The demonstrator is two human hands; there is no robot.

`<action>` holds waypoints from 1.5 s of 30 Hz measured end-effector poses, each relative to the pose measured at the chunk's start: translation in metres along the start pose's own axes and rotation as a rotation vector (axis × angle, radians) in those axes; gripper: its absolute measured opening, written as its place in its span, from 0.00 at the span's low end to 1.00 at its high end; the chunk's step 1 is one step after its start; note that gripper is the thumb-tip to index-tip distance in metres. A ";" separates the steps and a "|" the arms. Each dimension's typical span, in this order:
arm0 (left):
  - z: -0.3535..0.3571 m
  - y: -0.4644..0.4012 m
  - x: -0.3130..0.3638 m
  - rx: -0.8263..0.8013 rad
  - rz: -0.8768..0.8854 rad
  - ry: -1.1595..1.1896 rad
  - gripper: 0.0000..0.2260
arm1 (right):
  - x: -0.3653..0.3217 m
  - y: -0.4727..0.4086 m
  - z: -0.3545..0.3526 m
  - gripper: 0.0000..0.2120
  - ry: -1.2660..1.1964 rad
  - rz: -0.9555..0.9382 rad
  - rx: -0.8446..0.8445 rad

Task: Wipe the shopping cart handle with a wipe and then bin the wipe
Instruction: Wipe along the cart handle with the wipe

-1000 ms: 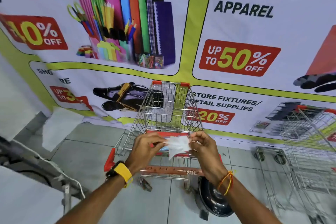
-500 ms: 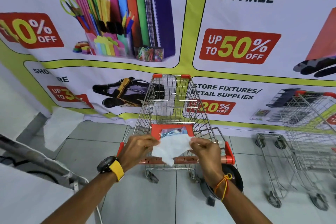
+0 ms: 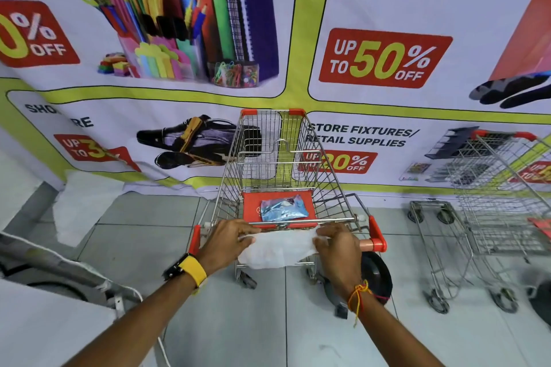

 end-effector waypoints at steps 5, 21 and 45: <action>0.017 -0.013 -0.005 -0.056 -0.031 0.025 0.13 | 0.007 0.002 0.006 0.07 0.265 -0.111 0.020; -0.010 0.001 -0.056 0.159 -0.021 -0.179 0.13 | -0.028 0.033 0.098 0.14 0.385 -0.586 -0.203; -0.012 0.031 -0.108 0.113 -0.216 0.028 0.27 | -0.033 0.061 0.190 0.14 0.414 -0.769 0.042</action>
Point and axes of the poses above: each hand's wrist, its own y-axis away from the middle knuckle, its own z-axis out of the palm, x = y × z, the point moved 2 cm from there along -y, towards the middle knuckle, and after that the axes turned 1 degree about -x, right-handed, at the moved point
